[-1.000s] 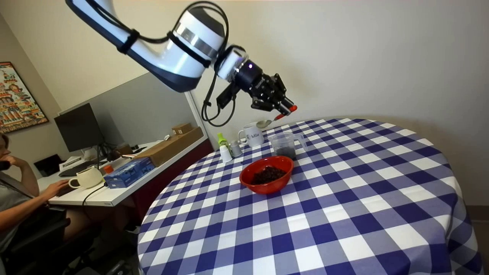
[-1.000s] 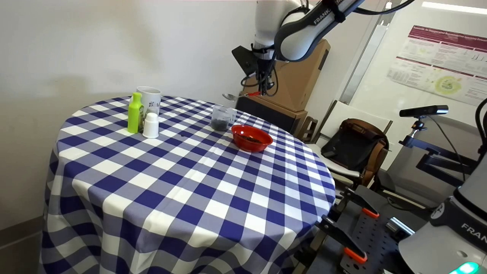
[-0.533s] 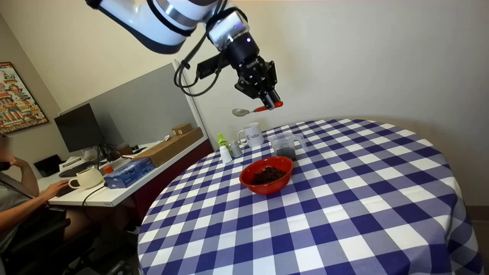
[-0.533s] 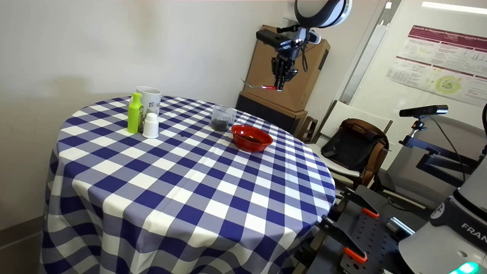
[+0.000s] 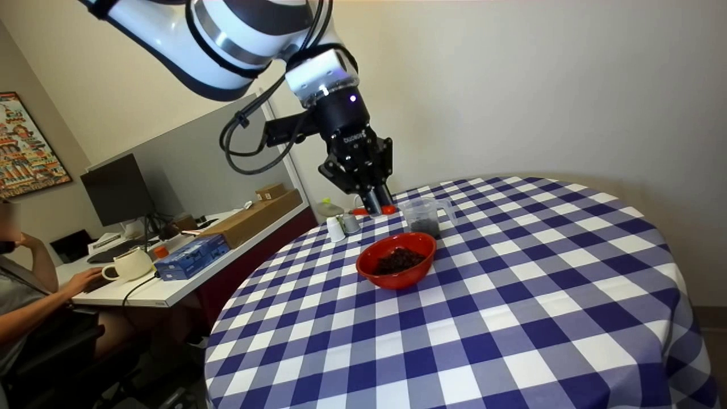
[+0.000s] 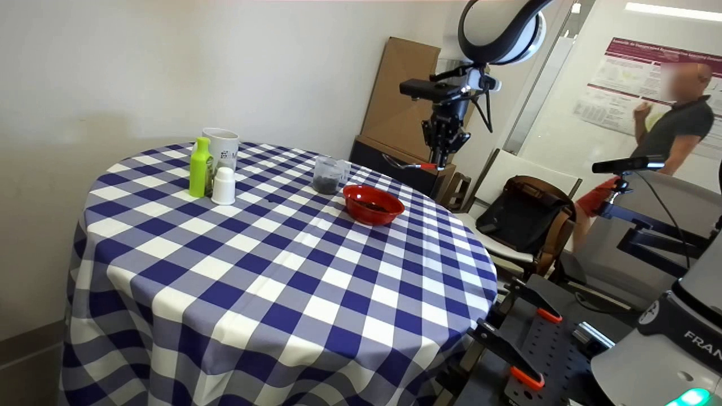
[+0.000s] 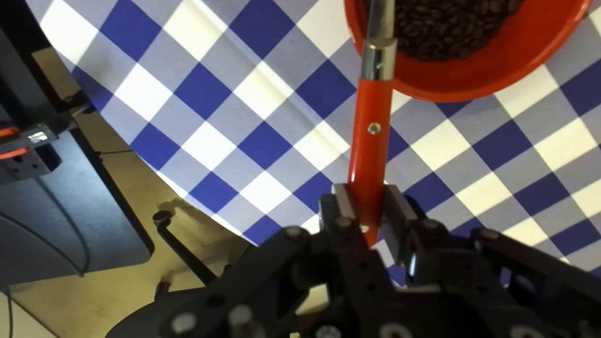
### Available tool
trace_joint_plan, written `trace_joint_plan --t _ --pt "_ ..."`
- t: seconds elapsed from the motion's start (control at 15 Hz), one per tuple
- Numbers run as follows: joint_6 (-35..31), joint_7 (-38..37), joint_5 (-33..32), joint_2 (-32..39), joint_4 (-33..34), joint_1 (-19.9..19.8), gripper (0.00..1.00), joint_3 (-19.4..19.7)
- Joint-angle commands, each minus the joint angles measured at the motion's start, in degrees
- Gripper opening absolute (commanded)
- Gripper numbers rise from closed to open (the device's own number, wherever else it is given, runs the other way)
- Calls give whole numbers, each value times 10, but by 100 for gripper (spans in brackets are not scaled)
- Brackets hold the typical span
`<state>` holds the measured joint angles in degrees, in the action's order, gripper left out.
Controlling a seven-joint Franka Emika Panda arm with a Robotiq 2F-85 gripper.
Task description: Put a spoonful of the things in the bowl into the jug
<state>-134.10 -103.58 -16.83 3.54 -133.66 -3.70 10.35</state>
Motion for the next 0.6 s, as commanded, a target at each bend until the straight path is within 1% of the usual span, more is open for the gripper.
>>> trace_joint_plan --t 0.0,0.2,0.53 --pt "-63 -12 -13 14 -58 -8 5 -6" --pt "-112 -5 -21 52 -77 -7 5 1" --pt "-159 0 -42 110 -76 2 5 25"
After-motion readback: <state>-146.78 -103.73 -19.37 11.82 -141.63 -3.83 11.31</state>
